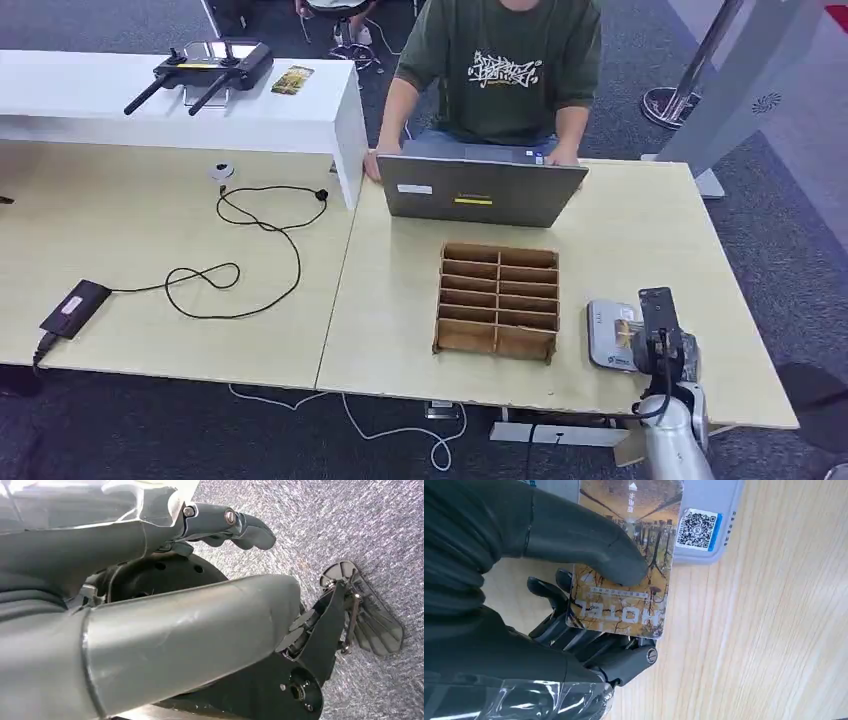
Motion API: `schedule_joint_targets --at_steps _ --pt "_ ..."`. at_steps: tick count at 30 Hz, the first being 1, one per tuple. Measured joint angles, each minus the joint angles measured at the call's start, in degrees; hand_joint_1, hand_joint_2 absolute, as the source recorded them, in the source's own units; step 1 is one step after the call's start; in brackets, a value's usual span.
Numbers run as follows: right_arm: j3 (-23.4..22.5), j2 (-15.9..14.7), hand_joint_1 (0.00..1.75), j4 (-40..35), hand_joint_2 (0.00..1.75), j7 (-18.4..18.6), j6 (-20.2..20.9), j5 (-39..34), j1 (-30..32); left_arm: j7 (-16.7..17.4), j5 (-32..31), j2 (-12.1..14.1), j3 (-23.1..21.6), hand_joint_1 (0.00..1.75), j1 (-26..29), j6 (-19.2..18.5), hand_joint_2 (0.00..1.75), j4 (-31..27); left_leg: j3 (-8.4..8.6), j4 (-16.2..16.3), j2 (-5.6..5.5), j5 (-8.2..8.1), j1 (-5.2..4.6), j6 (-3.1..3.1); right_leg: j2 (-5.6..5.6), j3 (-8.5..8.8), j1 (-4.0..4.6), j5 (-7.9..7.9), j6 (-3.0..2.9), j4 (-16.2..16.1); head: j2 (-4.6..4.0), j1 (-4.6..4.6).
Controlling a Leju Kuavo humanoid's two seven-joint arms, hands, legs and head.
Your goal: Pass the card to the sensor for recognition and then transmit it.
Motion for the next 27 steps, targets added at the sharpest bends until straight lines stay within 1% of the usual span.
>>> schedule_joint_targets --at_steps 2,3,8,10,12,15,18,22,25,27 --pt "0.00 0.00 1.75 -0.42 1.75 -0.35 -0.09 -0.13 0.23 0.00 0.02 0.02 0.00 0.00 0.00 0.00 0.00 0.00 0.00 0.00 0.00 0.00 0.00 0.00 -0.01 0.00 0.00 0.00 0.00 0.00 0.00 0.00" --pt "0.00 0.02 1.75 -0.74 1.75 -1.19 -0.26 -0.76 0.45 0.00 0.02 0.00 -0.02 0.00 0.00 0.00 0.00 0.00 -0.01 0.00 -0.01 0.00 0.00 0.00 -0.01 0.00 0.00 0.00 0.00 0.00 0.00 0.00" --pt "-0.61 0.85 1.75 -3.06 1.75 -9.08 -0.22 -7.22 1.89 -0.26 0.20 0.02 -0.11 0.00 -0.01 0.00 0.00 0.00 -0.03 0.00 -0.02 0.00 0.00 0.00 -0.02 -0.02 0.00 0.00 0.00 0.00 0.00 0.00" --pt "-0.96 1.53 1.75 -4.53 1.75 -12.03 -1.10 -8.70 2.69 -0.44 0.37 0.02 -0.13 0.00 0.00 0.00 0.00 0.00 -0.06 0.00 -0.04 0.00 0.00 0.00 -0.05 -0.02 0.00 -0.01 0.00 0.01 0.00 0.02" --pt "-1.16 2.17 1.75 -6.03 1.75 -13.97 -2.56 -9.88 3.22 -0.70 0.55 0.02 -0.13 0.00 0.00 0.00 0.00 0.00 -0.07 0.00 -0.03 0.00 0.00 0.00 -0.04 -0.04 -0.01 -0.01 0.00 0.01 0.00 0.00" --pt "-1.66 3.21 1.75 -8.75 1.75 -17.45 -2.10 -15.72 3.80 -0.85 0.83 0.02 -0.44 0.00 0.00 0.00 0.00 0.00 -0.07 0.00 -0.03 0.00 0.00 0.00 -0.03 -0.05 -0.01 -0.01 0.00 0.01 0.00 0.02" --pt "-1.66 4.13 1.75 -11.00 1.75 -19.74 -2.10 -18.87 4.28 -1.01 1.25 0.02 -0.74 0.00 0.01 0.04 0.00 0.00 -0.07 0.00 -0.03 0.00 0.00 0.00 -0.03 -0.05 -0.01 -0.01 0.00 0.01 0.00 0.00" --pt "-1.60 4.94 1.75 -13.36 1.75 -21.07 -2.60 -19.80 4.85 -1.33 1.95 0.02 -0.92 0.00 -0.02 0.72 0.00 0.00 -0.08 0.00 -0.03 0.00 0.00 0.00 -0.03 -0.05 -0.01 -0.01 0.00 0.01 0.00 0.02" --pt "-1.25 5.55 1.75 -14.95 1.75 -21.73 -5.01 -18.73 5.23 -1.51 2.34 0.02 -0.92 0.00 -0.03 1.05 0.00 0.00 -0.09 0.00 -0.03 0.00 0.00 0.00 -0.03 -0.05 0.00 -0.01 0.00 0.01 0.00 0.02" --pt "-0.81 5.88 1.75 -15.67 1.75 -22.12 -7.64 -17.01 5.28 -1.53 2.62 0.04 -0.92 0.00 -0.02 1.05 0.00 0.00 -0.09 0.00 -0.02 0.00 0.00 0.00 -0.03 -0.05 0.00 -0.01 0.00 0.01 0.00 0.00"
